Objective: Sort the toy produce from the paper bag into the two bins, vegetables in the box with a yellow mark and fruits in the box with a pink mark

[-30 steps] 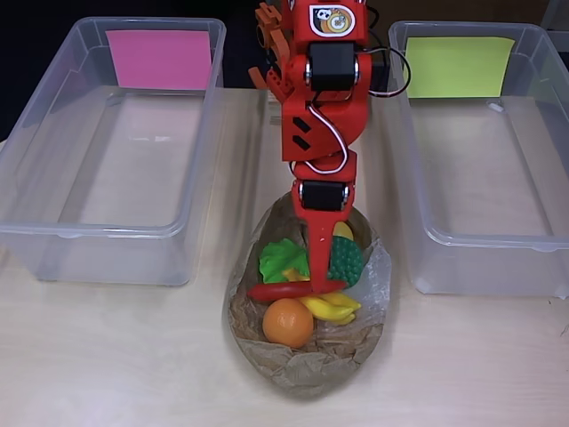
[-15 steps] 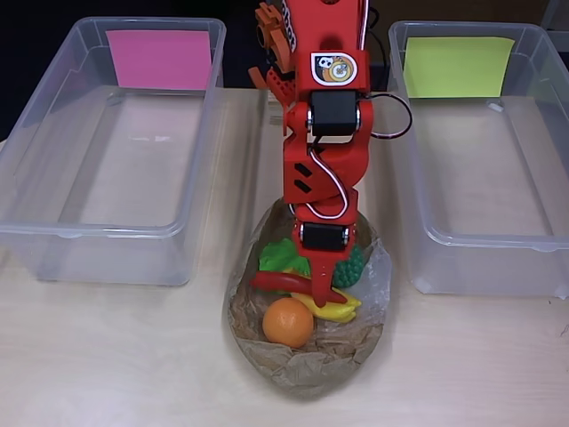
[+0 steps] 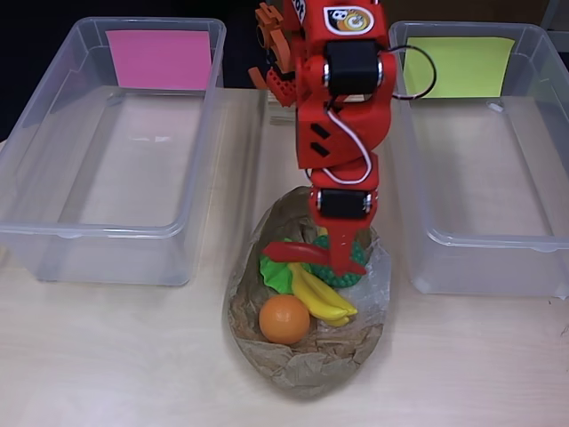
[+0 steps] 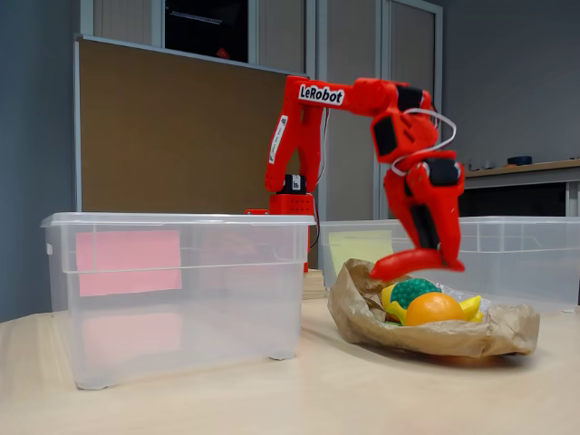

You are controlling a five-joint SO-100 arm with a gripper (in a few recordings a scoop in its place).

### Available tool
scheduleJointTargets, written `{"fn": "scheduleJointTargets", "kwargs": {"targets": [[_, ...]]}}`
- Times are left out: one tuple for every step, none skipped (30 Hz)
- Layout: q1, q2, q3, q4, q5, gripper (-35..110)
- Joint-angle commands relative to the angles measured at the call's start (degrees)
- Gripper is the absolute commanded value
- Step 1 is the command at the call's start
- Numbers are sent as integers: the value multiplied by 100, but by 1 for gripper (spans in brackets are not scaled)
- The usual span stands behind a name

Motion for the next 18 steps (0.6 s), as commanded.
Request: {"fn": "scheduleJointTargets", "kwargs": {"targets": [[-343,519,-1002,782,-35,0],[-475,642,-1195,923,35,0],[-633,809,-1345,1055,141,0],[-809,984,-1468,1204,281,0],[-993,1143,-1591,1354,439,0],[-1213,1266,-1714,1503,633,0],[-1441,1389,-1819,1635,861,0],[-1688,1529,-1872,1714,1107,0],[-1942,1644,-1907,1784,1389,0],[-2215,1749,-1934,1881,1731,0],[-2487,1846,-1907,2004,2188,0],[-2777,1969,-1793,2092,2725,0],[-3085,2074,-1626,2136,3296,0],[-3375,2162,-1441,2162,3876,0],[-3674,2232,-1230,2153,4518,0],[-3955,2276,-1055,2162,5177,0],[-4219,2303,-932,2162,5783,0],[-4456,2303,-826,2171,6372,0]]}}
